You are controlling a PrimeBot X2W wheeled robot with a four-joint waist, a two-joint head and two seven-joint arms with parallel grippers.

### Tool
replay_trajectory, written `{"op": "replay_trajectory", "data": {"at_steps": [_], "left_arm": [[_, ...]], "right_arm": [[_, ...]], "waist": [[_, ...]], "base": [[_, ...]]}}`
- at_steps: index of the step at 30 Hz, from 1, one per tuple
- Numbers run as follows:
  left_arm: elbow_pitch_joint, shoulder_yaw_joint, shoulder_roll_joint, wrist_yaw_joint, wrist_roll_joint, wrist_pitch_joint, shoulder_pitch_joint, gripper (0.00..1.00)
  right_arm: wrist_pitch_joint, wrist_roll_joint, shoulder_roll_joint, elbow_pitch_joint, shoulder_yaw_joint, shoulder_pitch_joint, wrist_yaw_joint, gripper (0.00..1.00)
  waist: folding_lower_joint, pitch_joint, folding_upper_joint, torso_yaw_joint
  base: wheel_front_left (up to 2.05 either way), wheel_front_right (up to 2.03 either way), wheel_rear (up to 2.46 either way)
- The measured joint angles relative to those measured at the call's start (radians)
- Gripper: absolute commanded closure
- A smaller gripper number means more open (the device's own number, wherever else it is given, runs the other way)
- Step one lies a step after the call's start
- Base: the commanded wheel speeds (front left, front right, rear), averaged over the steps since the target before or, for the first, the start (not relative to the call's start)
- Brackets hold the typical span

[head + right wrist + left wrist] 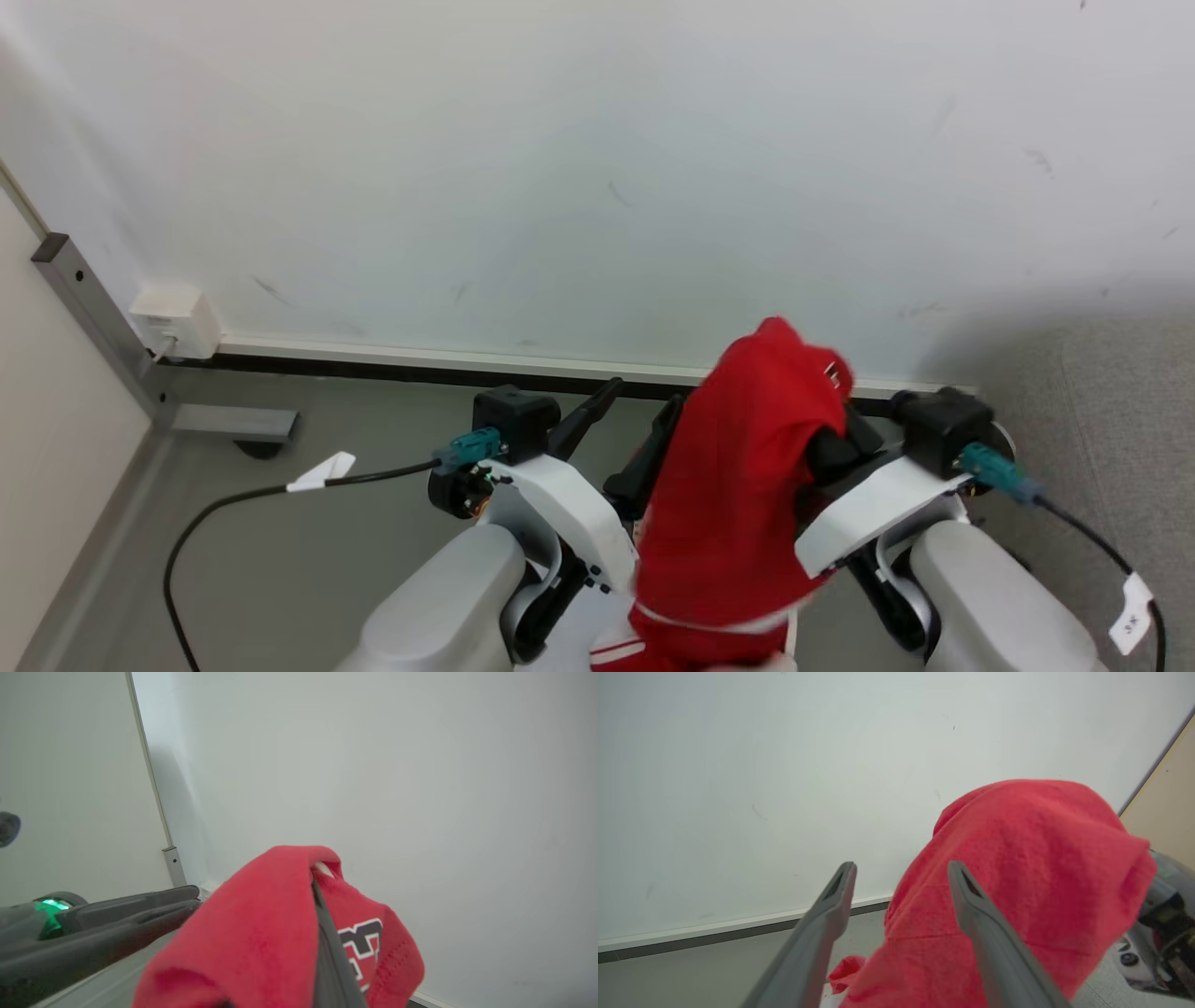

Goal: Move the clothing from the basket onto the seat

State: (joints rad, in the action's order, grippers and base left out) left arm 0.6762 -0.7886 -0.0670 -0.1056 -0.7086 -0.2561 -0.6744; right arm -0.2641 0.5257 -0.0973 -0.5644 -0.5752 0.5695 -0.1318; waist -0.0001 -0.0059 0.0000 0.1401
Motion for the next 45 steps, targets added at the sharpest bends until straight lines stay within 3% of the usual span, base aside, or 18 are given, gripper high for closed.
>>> {"op": "replay_trajectory", "data": {"at_steps": [9, 16, 26, 45], "left_arm": [[-0.020, 0.007, -0.012, 0.013, 0.032, -0.006, 0.013, 0.00], [-0.138, 0.063, -0.055, 0.028, 0.097, -0.008, 0.074, 0.00], [-0.236, 0.123, -0.080, 0.031, 0.177, -0.008, 0.162, 0.00], [-0.293, 0.140, -0.087, -0.008, 0.258, -0.008, 0.207, 0.00]], "right_arm": [[0.000, 0.073, -0.030, 0.105, 0.125, -0.044, 0.000, 1.00], [0.000, 0.090, -0.054, 0.184, 0.168, -0.089, 0.000, 1.00], [-0.001, 0.102, -0.093, 0.286, 0.185, -0.131, 0.000, 1.00], [-0.001, 0.097, -0.120, 0.383, 0.290, -0.240, 0.000, 1.00]], "waist": [[0.0000, -0.001, 0.0000, -0.007], [0.0000, 0.001, 0.0000, -0.054], [0.0000, 0.007, 0.0000, -0.165], [0.0000, 0.036, 0.0000, -0.401]], "base": [[0.00, 0.00, 0.00], [0.00, 0.00, 0.00], [0.00, 0.00, 0.00], [0.00, 0.00, 0.00]]}}
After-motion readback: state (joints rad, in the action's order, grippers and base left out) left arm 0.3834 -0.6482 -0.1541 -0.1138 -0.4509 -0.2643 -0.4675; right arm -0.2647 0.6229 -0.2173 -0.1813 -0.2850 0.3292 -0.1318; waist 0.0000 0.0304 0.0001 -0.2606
